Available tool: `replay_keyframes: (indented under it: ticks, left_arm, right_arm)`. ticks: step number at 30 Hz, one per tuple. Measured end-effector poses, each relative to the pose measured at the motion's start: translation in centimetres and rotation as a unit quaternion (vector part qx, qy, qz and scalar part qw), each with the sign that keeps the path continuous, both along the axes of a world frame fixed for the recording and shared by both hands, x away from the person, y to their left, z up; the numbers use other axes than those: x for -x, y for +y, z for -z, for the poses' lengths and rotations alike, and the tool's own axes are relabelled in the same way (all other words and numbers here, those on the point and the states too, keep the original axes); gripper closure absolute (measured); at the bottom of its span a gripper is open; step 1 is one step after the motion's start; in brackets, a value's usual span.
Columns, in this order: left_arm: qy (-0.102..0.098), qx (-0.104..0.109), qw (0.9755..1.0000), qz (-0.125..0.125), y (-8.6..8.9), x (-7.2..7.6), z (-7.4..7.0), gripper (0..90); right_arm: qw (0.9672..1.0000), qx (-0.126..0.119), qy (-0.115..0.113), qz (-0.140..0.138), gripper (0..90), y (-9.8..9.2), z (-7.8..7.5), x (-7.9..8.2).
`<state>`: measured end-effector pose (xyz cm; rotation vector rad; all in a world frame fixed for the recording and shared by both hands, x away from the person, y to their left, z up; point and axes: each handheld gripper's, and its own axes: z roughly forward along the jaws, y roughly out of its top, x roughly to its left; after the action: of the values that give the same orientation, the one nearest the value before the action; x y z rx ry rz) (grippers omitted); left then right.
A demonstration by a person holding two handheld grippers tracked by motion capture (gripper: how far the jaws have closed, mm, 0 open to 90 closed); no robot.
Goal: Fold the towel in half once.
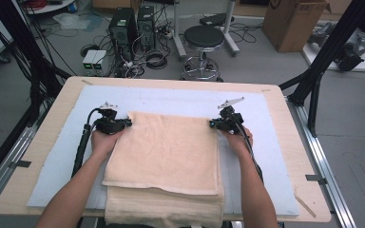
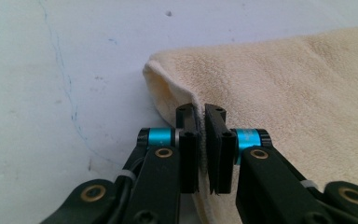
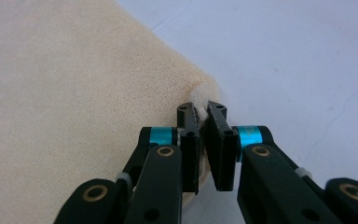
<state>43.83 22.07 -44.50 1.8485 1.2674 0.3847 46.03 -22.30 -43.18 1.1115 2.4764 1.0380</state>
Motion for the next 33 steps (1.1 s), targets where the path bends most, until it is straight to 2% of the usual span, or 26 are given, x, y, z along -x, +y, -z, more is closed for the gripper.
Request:
replay_keyframes:
  ticks: [1, 3, 4, 5, 6, 8, 10, 12, 13, 14, 15, 17, 18, 19, 20, 21, 25, 27, 29, 30, 32, 33]
  left_arm:
    - [-0.007, -0.006, 0.9999, -0.008, 0.0, -0.3, -0.3, 85.1]
    - [-0.015, 0.001, 0.9996, -0.026, 0.0, -0.8, -0.9, 85.3]
    - [-0.017, -0.005, 0.9995, -0.028, 0.0, -1.2, -1.4, 85.3]
    - [-0.021, -0.014, 0.9993, -0.027, -0.2, -1.6, -1.9, 85.3]
    - [-0.032, -0.015, 0.9989, -0.032, -0.3, -1.9, -2.4, 85.3]
    - [-0.040, -0.018, 0.9983, -0.037, -0.6, -2.7, -3.5, 85.3]
    - [-0.054, -0.016, 0.9974, -0.046, -0.6, -3.4, -4.9, 85.2]
    - [-0.066, -0.006, 0.9963, -0.056, -0.6, -3.8, -5.7, 85.0]
    - [-0.065, 0.001, 0.9965, -0.052, -0.6, -3.9, -5.8, 84.3]
    - [-0.062, 0.002, 0.9970, -0.046, -0.5, -4.0, -5.7, 82.4]
    - [-0.059, -0.006, 0.9974, -0.041, -0.5, -4.0, -5.5, 79.1]
    - [-0.051, -0.019, 0.9981, -0.026, -0.2, -3.8, -5.1, 72.2]
    - [-0.052, -0.022, 0.9981, -0.024, -0.1, -3.6, -5.0, 70.1]
    - [-0.052, -0.023, 0.9982, -0.020, 0.2, -3.4, -4.9, 68.0]
    - [-0.051, -0.013, 0.9984, -0.019, 0.4, -3.1, -4.8, 67.2]
    - [-0.053, -0.009, 0.9985, -0.011, 0.7, -2.7, -4.7, 65.8]
    - [-0.065, 0.001, 0.9975, 0.026, 1.4, -0.8, -4.6, 62.2]
    - [-0.072, 0.011, 0.9961, 0.050, 1.6, 0.3, -4.8, 60.8]
    - [-0.064, 0.017, 0.9947, 0.079, 1.7, 1.4, -5.1, 58.0]
    - [-0.071, 0.022, 0.9932, 0.090, 1.8, 2.0, -5.2, 55.7]
    - [-0.095, 0.024, 0.9897, 0.104, 2.0, 3.5, -5.3, 55.9]
    - [-0.100, 0.030, 0.9885, 0.110, 2.2, 4.2, -5.2, 55.8]
  right_arm:
    - [1.0000, 0.003, 0.003, 0.005, 85.3, 0.1, -0.3, -0.5]
    - [0.9998, 0.006, -0.002, 0.018, 85.5, 0.4, -1.3, -1.3]
    - [0.9996, 0.012, -0.013, 0.020, 85.5, 0.6, -1.8, -1.7]
    - [0.9995, 0.017, -0.014, 0.023, 85.5, 0.9, -2.4, -2.2]
    - [0.9990, 0.025, -0.028, 0.026, 85.6, 1.2, -2.9, -2.5]
    - [0.9988, 0.029, -0.028, 0.030, 85.6, 1.6, -3.9, -3.4]
    - [0.9982, 0.034, -0.034, 0.036, 85.5, 1.8, -4.9, -4.2]
    - [0.9975, 0.024, -0.048, 0.047, 84.1, 1.9, -5.8, -4.6]
    - [0.9970, 0.022, -0.052, 0.053, 81.4, 1.8, -5.9, -4.8]
    - [0.9966, 0.021, -0.052, 0.060, 74.0, 1.8, -5.9, -4.9]
    - [0.9966, 0.018, -0.050, 0.063, 69.0, 1.6, -5.6, -5.0]
    - [0.9978, 0.008, -0.026, 0.060, 63.3, 1.3, -5.0, -5.0]
    - [0.9982, 0.017, -0.021, 0.054, 61.9, 1.1, -4.7, -4.8]
    - [0.9980, 0.020, -0.028, 0.052, 61.8, 1.0, -4.5, -4.6]
    - [0.9982, 0.019, -0.029, 0.048, 60.1, 0.8, -4.4, -4.2]
    - [0.9987, 0.014, -0.018, 0.046, 58.1, 0.6, -4.4, -4.0]
    - [0.9990, -0.012, -0.035, 0.024, 55.1, 0.0, -4.6, -1.9]
    - [0.9991, -0.021, -0.035, 0.010, 53.2, -0.1, -4.7, -0.8]
    - [0.9986, -0.029, -0.043, -0.007, 51.8, -0.2, -4.7, 0.5]
    - [0.9984, -0.033, -0.044, -0.015, 50.2, -0.2, -4.8, 1.1]
    - [0.9970, -0.049, -0.053, -0.029, 49.9, -0.2, -4.8, 2.5]
    - [0.9966, -0.048, -0.057, -0.035, 49.2, -0.2, -4.8, 3.2]
